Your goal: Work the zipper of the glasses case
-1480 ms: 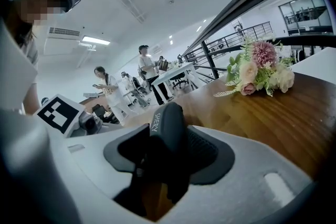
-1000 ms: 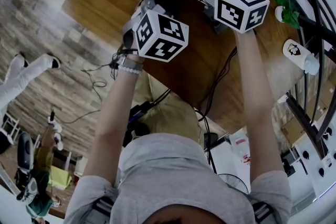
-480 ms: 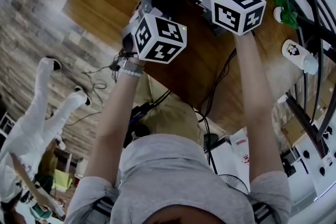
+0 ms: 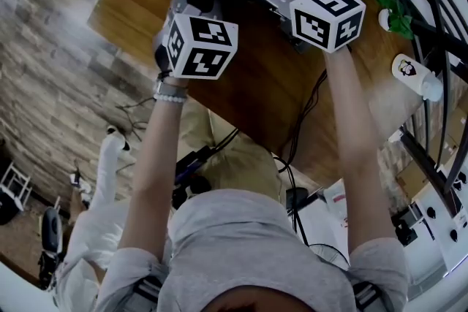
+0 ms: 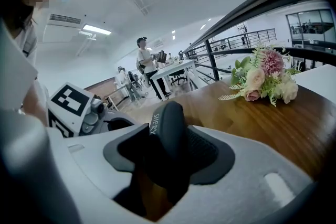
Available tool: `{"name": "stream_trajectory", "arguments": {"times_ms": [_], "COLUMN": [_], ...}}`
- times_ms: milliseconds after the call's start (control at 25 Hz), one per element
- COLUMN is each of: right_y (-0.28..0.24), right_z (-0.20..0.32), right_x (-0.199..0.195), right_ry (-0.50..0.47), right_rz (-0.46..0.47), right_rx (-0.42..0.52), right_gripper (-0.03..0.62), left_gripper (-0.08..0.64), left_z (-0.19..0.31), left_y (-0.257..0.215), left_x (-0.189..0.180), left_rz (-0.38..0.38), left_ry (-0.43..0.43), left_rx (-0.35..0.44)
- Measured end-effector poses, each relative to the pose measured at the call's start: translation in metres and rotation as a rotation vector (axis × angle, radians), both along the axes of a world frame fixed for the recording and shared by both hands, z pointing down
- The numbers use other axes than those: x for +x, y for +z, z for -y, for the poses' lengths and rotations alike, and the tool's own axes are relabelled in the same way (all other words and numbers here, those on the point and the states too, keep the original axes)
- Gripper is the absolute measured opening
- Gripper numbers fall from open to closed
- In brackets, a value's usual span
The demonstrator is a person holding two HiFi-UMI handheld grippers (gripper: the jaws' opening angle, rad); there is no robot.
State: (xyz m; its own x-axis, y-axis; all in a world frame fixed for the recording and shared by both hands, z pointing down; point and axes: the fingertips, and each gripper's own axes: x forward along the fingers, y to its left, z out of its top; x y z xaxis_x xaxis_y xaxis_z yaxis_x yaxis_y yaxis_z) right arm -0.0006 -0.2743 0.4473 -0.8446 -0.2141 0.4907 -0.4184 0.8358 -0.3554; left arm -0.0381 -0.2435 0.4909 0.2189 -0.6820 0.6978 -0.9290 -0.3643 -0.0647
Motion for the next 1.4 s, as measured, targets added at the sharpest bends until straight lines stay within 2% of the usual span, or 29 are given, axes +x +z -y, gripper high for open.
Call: {"name": "stream_trajectory", "arguments": {"times_ms": [160,320,480,720,1120,1280,1400], "right_y": [0.0,0.001,0.001,0.001,0.001,0.0,-0.006], "right_z": [0.0,0.0,0.0,0.0,0.0,0.002,0.008], "right_x": [0.001,0.002,0.003,0.004,0.007,0.013,0.025], "right_ry": [0.0,0.002,0.004,0.006,0.044,0.1,0.17], "right_rz": [0.004,0.008,0.01,0.006,-0.001,-0.014,-0.027], "right_rx": [-0.003,-0.006,-0.006,-0.001,0.026,0.065,0.101], "right_gripper": [0.23,0.23,0.23,0.23,0.232,0.233,0.221], "left_gripper": [0.025,0.026,0.026,0.029,0.058,0.132,0.133], "left_z": [0.014,0.021,0.026,0.04,0.045,0.036,0.025], "left_y": [-0.001,0.0,-0.002,-0.003,-0.002,-0.003,-0.008], "left_x": [-0.02,-0.027,-0.033,-0.046,-0.049,-0.044,-0.042], "left_rz": [0.03,0.024,0.087,0.117,0.081,0.061,0.042], "left_ry": [-0.018,0.0,0.036,0.039,-0.008,0.037,0.054], "left_rx": [0.016,0.018,0.032,0.039,0.05,0.032,0.038]}}
